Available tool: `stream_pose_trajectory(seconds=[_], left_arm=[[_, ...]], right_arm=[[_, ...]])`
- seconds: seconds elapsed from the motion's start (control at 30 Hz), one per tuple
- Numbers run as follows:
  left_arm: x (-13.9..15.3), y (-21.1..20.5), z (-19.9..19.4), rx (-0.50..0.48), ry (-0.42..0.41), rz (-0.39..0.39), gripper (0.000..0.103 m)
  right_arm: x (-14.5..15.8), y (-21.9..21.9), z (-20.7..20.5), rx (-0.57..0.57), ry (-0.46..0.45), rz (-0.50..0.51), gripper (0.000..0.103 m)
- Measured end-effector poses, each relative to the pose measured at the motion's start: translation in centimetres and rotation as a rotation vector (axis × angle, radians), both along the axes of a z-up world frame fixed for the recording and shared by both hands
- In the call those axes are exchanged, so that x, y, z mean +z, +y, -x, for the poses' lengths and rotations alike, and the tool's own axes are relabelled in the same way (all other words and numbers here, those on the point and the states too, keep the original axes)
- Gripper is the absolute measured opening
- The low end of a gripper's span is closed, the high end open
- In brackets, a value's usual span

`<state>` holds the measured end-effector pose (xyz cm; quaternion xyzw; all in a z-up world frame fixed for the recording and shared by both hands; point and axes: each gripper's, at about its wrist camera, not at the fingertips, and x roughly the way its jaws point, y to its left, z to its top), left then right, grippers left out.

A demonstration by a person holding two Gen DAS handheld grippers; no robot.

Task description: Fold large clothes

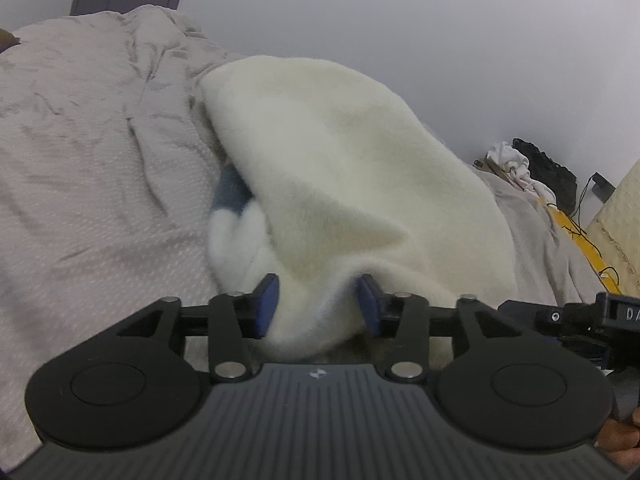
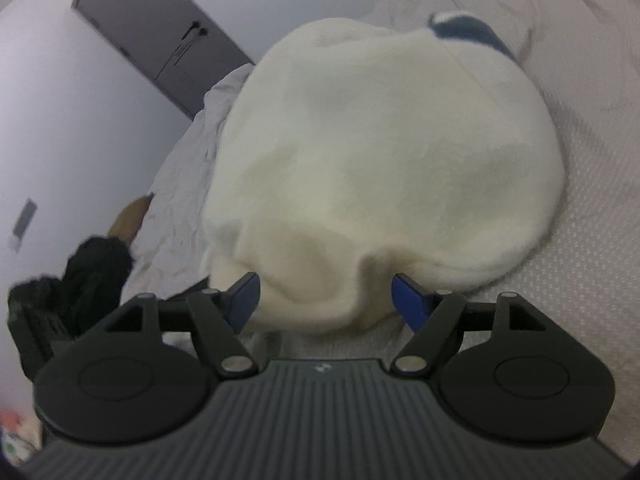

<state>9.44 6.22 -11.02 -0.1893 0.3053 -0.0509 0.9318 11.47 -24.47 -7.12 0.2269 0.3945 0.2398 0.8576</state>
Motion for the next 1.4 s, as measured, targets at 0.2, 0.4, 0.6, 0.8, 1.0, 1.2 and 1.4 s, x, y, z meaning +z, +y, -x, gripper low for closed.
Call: stream_pose_trajectory(seconds=[0.2,0.4,0.6,0.8,1.0,1.2,1.4], left_arm=[[2.0,-0.5,3.3,0.003,-0.027,-0.060,0.061],[2.7,-1.3,5.1,-0.014,-0.039,-0.086,0.061],[2.7,-1.6,5.1,-0.026,-0.047,-0.075,0.061],[2.4,-0.8,4.6,-0.012,-0.049,-0.014,0.061],[2.7,-1.5,4.9,-0.055,-0.081,-0.019,0.061],[3.0,-2.9,5.1,-0.113,-0.131,-0.079,0.062],[3.4,-5.5,6.3,-0.205,-0.224,-0.169,0.069]], right_arm=[[1.5,0.7,2.3,0.027,-0.103,0.141,0.076],[2.6,1.4,4.2,0.072,-0.238,0.301,0.075],[1.4,4.4,4.8,0.227,-0.334,0.532,0.073],[-1.1,6.4,3.9,0.265,-0.372,0.770,0.072],[-1.8,6.3,0.8,0.227,-0.365,0.703,0.072],[-1.6,4.4,-2.1,0.119,-0.297,0.452,0.019],[0.6,1.6,-2.3,0.080,-0.297,0.158,0.003]])
